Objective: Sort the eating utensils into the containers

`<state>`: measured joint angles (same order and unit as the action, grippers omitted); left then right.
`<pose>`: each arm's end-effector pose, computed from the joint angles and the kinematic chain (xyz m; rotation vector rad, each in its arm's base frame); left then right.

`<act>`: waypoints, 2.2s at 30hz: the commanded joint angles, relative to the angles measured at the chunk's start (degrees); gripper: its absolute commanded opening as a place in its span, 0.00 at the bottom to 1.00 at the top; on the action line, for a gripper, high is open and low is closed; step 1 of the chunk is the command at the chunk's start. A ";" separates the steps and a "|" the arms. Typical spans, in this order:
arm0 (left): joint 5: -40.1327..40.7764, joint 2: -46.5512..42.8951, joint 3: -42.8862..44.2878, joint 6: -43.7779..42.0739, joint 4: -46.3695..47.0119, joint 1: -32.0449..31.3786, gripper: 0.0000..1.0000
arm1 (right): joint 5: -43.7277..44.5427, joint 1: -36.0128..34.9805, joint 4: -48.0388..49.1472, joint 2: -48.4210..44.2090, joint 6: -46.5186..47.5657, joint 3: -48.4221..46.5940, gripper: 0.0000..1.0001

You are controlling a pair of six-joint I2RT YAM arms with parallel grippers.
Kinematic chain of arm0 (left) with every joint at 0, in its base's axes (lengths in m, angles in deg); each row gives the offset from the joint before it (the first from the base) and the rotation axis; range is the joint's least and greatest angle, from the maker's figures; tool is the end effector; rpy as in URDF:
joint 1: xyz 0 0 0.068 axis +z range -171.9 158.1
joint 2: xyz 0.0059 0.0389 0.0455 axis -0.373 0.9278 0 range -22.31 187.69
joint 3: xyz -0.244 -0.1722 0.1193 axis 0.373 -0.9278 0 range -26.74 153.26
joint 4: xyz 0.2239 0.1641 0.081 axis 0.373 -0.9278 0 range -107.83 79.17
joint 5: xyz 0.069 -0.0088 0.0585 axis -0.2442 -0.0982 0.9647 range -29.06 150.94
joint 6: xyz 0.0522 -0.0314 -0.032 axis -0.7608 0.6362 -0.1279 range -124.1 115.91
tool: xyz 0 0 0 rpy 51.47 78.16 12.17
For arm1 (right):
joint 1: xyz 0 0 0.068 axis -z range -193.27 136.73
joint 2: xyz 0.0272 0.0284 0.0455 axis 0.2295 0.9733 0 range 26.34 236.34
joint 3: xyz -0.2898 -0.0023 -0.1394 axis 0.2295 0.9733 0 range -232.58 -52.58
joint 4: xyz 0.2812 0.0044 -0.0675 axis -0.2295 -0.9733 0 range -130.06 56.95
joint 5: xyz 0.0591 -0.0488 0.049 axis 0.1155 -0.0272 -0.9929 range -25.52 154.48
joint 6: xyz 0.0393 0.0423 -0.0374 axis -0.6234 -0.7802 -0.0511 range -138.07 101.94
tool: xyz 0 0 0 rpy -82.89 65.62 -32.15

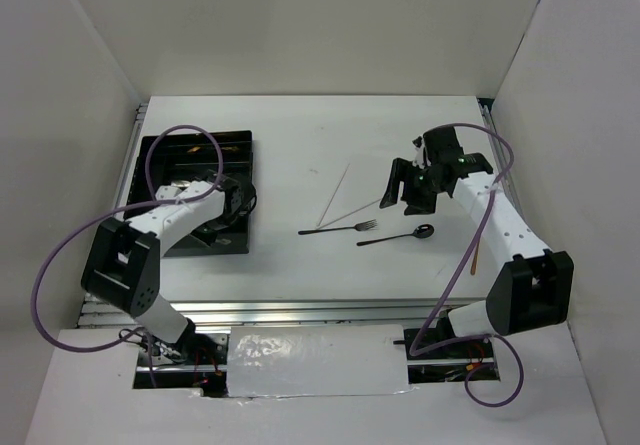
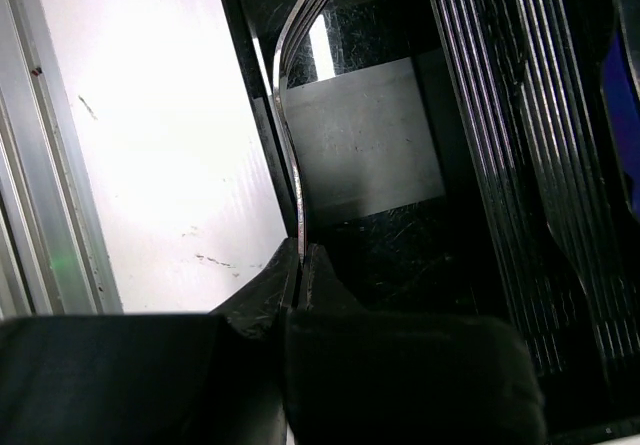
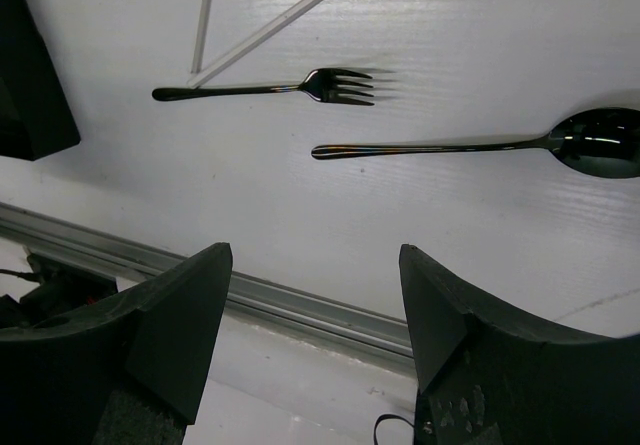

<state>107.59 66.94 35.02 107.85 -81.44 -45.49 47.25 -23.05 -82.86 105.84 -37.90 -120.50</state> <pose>0.2647 -0.0715 0.2431 -1.6086 1.7597 0.5448 0.2972 0.0680 0.3145 0.1318 2.6782 0.5671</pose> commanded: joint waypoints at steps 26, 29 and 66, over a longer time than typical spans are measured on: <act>0.01 9.80 6.71 7.07 2.40 5.23 0.50 | -0.52 -0.85 -0.38 2.15 0.94 -3.10 0.76; 0.19 9.89 7.67 6.19 1.97 5.23 0.67 | -0.43 -0.85 -0.21 2.06 0.94 -3.18 0.76; -52.10 32.82 47.40 -95.52 32.55 -16.13 0.89 | 6.60 -0.06 3.39 -8.84 -5.65 6.75 0.76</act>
<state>65.36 98.35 80.96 13.77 -48.55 -62.15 53.52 -23.51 -81.85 98.11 -43.17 -114.06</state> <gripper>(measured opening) 0.878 0.760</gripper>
